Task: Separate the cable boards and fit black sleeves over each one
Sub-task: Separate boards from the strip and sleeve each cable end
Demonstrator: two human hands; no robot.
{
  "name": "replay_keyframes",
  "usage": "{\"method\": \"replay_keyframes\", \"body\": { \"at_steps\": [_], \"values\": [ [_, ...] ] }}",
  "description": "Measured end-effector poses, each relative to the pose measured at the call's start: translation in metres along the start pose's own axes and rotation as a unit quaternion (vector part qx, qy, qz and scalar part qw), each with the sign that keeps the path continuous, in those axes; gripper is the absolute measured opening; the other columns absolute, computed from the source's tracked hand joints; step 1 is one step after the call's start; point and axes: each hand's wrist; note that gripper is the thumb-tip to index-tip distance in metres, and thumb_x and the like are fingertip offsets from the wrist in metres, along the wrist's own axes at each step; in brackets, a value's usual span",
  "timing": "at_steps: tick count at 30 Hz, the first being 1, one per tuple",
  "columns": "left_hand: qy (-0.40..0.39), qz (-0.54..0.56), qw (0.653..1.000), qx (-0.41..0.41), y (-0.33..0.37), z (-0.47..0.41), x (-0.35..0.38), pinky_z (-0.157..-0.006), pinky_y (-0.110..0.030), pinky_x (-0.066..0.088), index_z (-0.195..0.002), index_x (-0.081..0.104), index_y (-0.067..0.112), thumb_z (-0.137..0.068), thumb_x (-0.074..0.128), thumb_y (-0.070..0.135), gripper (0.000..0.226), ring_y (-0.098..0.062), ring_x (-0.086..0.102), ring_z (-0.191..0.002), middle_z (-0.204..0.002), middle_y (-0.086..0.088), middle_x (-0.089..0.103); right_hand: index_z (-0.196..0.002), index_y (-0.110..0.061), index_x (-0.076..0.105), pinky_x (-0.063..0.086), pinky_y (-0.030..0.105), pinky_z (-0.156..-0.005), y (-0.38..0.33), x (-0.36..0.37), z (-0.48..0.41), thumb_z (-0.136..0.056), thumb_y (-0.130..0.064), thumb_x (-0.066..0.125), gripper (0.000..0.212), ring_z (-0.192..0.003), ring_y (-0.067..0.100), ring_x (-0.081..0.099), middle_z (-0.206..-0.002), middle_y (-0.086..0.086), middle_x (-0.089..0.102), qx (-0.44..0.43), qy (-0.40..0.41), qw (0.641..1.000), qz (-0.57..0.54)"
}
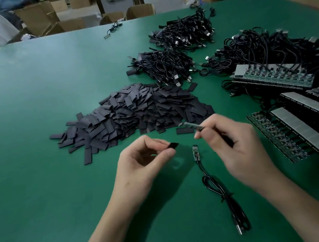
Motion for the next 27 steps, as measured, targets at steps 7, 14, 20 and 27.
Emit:
{"method": "replay_keyframes", "body": {
  "at_steps": [7, 14, 20, 27],
  "values": [
    [-0.017, -0.067, 0.997, 0.035, -0.002, -0.001, -0.006, -0.074, -0.028, 0.057, -0.082, 0.065, 0.017, -0.085, 0.077, 0.013, 0.013, -0.027, 0.076, -0.087, -0.093, -0.006, 0.078, -0.093, -0.025, 0.071, 0.031, 0.013, -0.052, 0.005, 0.012, 0.003, -0.092, -0.045, 0.072, 0.02, -0.054, 0.003, 0.045, -0.061, -0.02, 0.051, 0.059, -0.008, 0.995, 0.08],
    [-0.078, -0.03, 0.996, 0.024, 0.001, 0.002, -0.001, -0.073, -0.03, 0.055, -0.079, 0.068, 0.026, -0.08, 0.08, 0.025, 0.013, -0.025, 0.07, -0.08, -0.091, -0.012, 0.076, -0.092, -0.022, 0.077, 0.034, 0.006, -0.056, 0.005, 0.014, 0.005, -0.086, -0.011, 0.082, 0.013, -0.061, 0.001, 0.053, -0.077, -0.011, 0.067, 0.034, -0.049, 0.998, 0.026],
    [-0.103, -0.034, 0.994, 0.001, -0.003, 0.002, 0.0, -0.076, -0.032, 0.055, -0.078, 0.069, 0.03, -0.078, 0.083, 0.021, 0.017, -0.025, 0.07, -0.081, -0.091, -0.009, 0.076, -0.088, -0.022, 0.075, 0.029, 0.012, -0.053, 0.005, 0.013, 0.006, -0.084, -0.017, 0.076, 0.006, -0.054, 0.003, 0.044, -0.067, -0.017, 0.057, 0.017, -0.04, 0.999, 0.02],
    [-0.138, 0.004, 0.99, -0.043, 0.001, 0.001, -0.003, -0.073, -0.025, 0.054, -0.079, 0.07, 0.03, -0.084, 0.074, 0.031, 0.007, -0.023, 0.071, -0.079, -0.084, -0.007, 0.076, -0.086, -0.02, 0.076, 0.043, 0.033, -0.051, 0.009, 0.013, 0.005, -0.086, -0.019, 0.076, 0.002, -0.064, 0.014, 0.059, -0.079, -0.005, 0.069, 0.028, -0.041, 0.999, -0.007]
  ]
}}
Point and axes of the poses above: each hand's wrist, its own z-axis away from the middle knuckle, its own x-axis out of the palm, y = z × x
